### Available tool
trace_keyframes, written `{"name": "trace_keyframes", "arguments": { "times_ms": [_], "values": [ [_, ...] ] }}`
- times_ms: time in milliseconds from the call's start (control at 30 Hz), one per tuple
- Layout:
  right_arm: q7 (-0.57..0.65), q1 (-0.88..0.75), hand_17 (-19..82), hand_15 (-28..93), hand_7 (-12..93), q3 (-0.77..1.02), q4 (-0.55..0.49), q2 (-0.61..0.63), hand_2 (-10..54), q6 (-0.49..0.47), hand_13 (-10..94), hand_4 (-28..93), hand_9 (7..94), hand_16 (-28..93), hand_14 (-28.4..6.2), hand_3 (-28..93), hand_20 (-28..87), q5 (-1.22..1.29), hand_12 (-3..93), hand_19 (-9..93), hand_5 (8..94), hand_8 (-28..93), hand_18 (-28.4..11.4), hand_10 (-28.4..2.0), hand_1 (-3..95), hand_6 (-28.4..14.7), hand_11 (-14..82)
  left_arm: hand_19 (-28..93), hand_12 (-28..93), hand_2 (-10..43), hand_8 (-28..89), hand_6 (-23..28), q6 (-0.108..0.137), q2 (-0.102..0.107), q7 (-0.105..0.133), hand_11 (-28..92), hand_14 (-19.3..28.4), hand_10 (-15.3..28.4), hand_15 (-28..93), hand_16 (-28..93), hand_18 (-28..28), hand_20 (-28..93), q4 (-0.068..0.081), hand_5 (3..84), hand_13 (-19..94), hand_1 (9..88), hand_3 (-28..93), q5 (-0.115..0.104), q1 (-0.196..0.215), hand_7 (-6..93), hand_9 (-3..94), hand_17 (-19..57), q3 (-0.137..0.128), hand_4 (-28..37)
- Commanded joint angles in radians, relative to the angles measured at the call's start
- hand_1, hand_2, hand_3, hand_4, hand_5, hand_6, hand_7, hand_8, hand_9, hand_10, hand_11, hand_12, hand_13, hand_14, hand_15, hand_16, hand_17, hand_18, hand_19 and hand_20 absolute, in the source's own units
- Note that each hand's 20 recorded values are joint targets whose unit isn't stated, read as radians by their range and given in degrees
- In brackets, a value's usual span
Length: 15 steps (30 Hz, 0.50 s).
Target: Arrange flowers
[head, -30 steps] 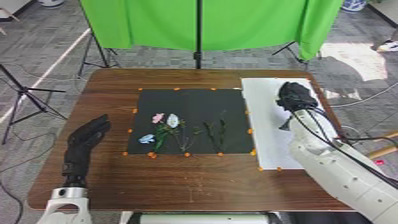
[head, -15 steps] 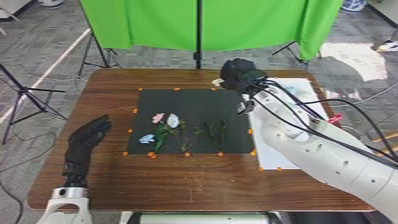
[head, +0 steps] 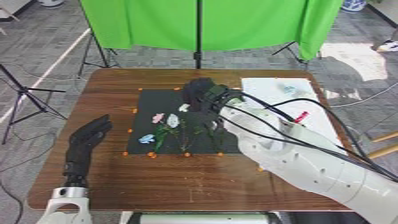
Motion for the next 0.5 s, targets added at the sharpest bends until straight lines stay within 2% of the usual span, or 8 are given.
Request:
{"name": "trace_keyframes", "arguments": {
  "times_ms": [33,200,500],
  "values": [
    [0.025,-0.032,66,66,23,-0.003,0.004,-0.002,-9.5,-0.024,94,-21,91.8,32,1.1,57,67,-0.013,38.5,93,78.8,5,-14.2,-7.1,61.2,4.2,5.8,14,15,-9.5,-5,5.0,-0.017,-0.042,-0.009,18,18.3,13.6,19,3,17.2,22,0.014,47.3,34,28.1,63,0.004,0.006,12.4,43.1,8.0,0.03,-15.5],
    [0.041,-0.033,66,66,23,0.002,-0.001,-0.007,-9.5,-0.019,94,-19,90.6,32,1.0,58,67,-0.002,37.8,93,78.0,5,-14.3,-7.9,59.5,4.2,6.3,14,15,-9.5,-5,5.0,-0.028,-0.035,-0.011,18,18.3,13.6,19,3,17.1,22,0.023,47.4,34,28.2,63,0.004,-0.014,12.4,43.0,8.0,0.033,-15.4],
    [0.047,-0.035,65,64,21,0.017,-0.016,-0.002,-9.5,-0.068,93,-17,84.9,34,0.5,56,67,0.021,32.4,93,73.4,6,-14.6,-9.1,53.9,2.5,11.4,14,15,-9.5,-5,4.9,-0.029,-0.04,-0.011,18,18.4,13.5,19,3,17.2,22,0.022,47.4,34,28.1,63,0.005,-0.008,12.5,43.0,8.0,0.029,-15.3]
  ]
}}
